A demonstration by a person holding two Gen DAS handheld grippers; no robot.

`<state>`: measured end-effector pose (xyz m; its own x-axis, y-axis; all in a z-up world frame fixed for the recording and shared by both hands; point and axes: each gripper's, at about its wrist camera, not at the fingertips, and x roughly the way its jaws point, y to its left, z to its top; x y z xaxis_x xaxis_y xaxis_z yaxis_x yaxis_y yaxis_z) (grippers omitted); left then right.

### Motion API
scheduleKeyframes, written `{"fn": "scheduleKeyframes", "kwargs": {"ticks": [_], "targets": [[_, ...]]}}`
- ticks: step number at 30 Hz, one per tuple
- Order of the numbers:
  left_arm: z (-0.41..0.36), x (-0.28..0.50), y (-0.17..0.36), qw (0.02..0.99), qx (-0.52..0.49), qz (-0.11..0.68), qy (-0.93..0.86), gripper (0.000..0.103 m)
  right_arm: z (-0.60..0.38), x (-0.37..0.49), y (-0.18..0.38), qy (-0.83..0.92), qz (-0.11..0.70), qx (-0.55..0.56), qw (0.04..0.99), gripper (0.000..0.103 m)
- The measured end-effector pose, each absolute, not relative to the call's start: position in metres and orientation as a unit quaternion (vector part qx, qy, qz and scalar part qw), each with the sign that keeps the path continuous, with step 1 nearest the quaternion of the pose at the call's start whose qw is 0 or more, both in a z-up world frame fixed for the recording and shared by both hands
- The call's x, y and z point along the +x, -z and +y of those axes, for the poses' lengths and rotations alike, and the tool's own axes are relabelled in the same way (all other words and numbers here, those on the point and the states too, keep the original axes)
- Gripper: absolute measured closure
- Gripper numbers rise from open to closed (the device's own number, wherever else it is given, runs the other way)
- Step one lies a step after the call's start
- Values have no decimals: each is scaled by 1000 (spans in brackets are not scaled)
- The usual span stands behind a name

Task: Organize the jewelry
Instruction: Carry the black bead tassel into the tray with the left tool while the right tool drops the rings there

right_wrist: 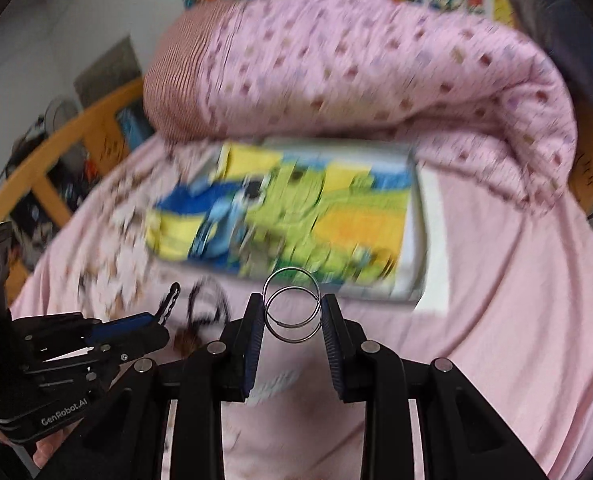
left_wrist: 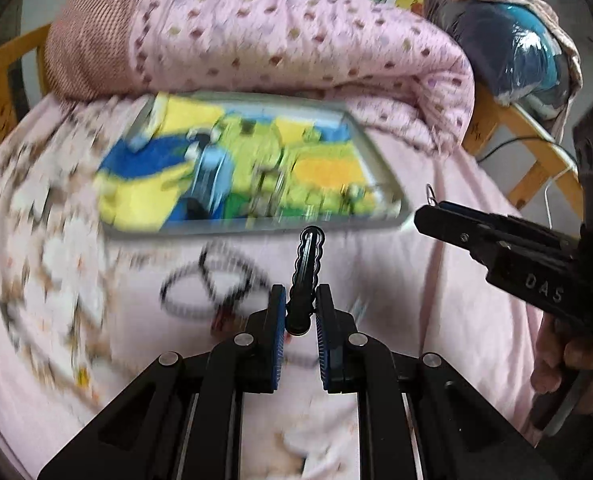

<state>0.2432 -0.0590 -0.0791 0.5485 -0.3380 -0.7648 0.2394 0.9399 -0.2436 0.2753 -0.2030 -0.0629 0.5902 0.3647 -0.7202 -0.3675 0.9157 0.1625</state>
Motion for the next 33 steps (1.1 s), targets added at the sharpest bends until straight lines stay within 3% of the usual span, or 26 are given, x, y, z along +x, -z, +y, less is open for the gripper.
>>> {"fn": "scheduleKeyframes", "kwargs": {"ticks": [7, 16, 25, 33], "targets": [[-75, 307, 74, 874, -55, 445, 188, 91, -238, 323, 61, -180, 366, 8, 913, 76], [-84, 387, 105, 853, -66, 489, 174, 91, -244, 373, 107, -180, 410, 14, 894, 76], [-92, 416, 133, 830, -68, 525, 175, 91, -247, 388, 150, -173, 468, 14, 867, 76], [-101, 429, 132, 817, -60, 548, 170, 91, -245, 389, 154, -172, 476, 8, 862, 75]]}}
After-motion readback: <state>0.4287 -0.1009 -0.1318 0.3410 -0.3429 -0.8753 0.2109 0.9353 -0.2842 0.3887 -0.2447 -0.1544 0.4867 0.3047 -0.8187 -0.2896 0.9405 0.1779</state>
